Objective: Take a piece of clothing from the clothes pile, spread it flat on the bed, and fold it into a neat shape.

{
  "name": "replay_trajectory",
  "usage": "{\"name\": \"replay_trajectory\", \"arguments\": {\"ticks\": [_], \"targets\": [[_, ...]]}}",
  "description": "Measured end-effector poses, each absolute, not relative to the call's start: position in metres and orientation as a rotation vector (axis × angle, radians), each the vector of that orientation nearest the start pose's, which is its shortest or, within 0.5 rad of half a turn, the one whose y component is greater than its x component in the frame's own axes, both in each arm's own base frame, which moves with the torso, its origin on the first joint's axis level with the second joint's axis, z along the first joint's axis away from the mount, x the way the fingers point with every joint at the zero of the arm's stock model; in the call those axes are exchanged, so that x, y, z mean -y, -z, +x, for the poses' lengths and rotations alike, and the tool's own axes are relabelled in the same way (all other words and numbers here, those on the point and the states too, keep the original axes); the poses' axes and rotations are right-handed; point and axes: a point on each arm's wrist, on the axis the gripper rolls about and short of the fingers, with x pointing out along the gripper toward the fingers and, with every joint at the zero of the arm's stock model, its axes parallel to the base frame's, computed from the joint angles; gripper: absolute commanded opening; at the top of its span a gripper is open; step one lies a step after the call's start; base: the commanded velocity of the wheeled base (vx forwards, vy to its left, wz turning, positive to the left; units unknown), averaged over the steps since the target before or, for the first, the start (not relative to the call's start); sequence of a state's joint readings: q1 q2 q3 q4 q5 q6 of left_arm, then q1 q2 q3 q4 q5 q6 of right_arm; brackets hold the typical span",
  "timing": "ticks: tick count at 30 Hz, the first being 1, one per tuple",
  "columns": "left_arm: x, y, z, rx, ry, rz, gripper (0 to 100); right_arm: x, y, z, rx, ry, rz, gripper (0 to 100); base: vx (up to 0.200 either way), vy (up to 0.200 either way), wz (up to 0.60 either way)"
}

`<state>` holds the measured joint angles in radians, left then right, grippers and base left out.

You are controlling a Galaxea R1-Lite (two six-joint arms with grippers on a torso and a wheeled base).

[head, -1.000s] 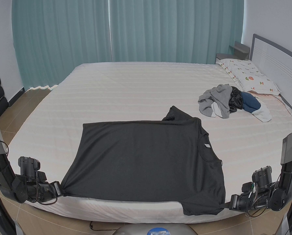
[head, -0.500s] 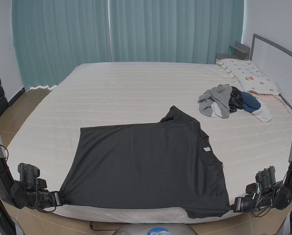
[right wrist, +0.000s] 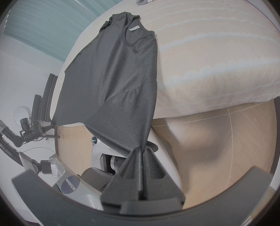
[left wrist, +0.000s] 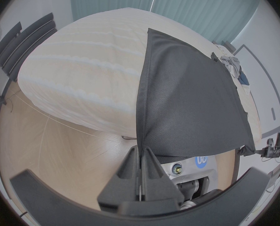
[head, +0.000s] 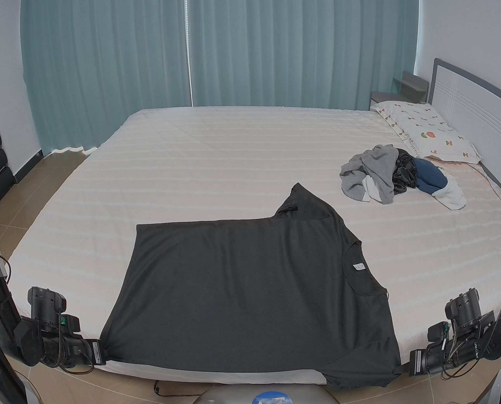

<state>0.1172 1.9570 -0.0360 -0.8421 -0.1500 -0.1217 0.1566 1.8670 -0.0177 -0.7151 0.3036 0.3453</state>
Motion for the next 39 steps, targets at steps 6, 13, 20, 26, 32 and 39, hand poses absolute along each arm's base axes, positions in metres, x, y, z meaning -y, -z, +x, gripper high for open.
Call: {"name": "replay_trajectory", "arguments": {"ticks": [6, 13, 20, 26, 32, 39], "targets": [[-0.016, 0.001, 0.167, -1.080, -0.040, -0.220, 0, -0.030, -0.011, 0.148, -1.194, -0.218, 0.370, 0, 0.000, 0.000, 0.00], [-0.013, -0.001, 0.161, -1.114, -0.027, -0.212, 0, -0.029, -0.014, 0.144, -1.208, -0.224, 0.350, 0, 0.000, 0.000, 0.00], [-0.009, -0.008, 0.159, -1.102, -0.014, -0.206, 0, -0.029, -0.022, 0.143, -1.150, -0.246, 0.340, 0, 0.000, 0.000, 0.00], [-0.011, -0.018, 0.172, -1.023, -0.041, -0.254, 0, -0.030, -0.031, 0.156, -1.032, -0.267, 0.346, 0, 0.000, 0.000, 0.00], [-0.010, -0.033, 0.193, -0.909, -0.089, -0.383, 0, -0.032, -0.040, 0.171, -0.947, -0.276, 0.353, 0, 0.000, 0.000, 0.00], [-0.006, -0.047, 0.211, -0.821, -0.075, -0.424, 0, -0.035, -0.057, 0.201, -0.839, -0.261, 0.427, 0, 0.000, 0.000, 0.00]]}}
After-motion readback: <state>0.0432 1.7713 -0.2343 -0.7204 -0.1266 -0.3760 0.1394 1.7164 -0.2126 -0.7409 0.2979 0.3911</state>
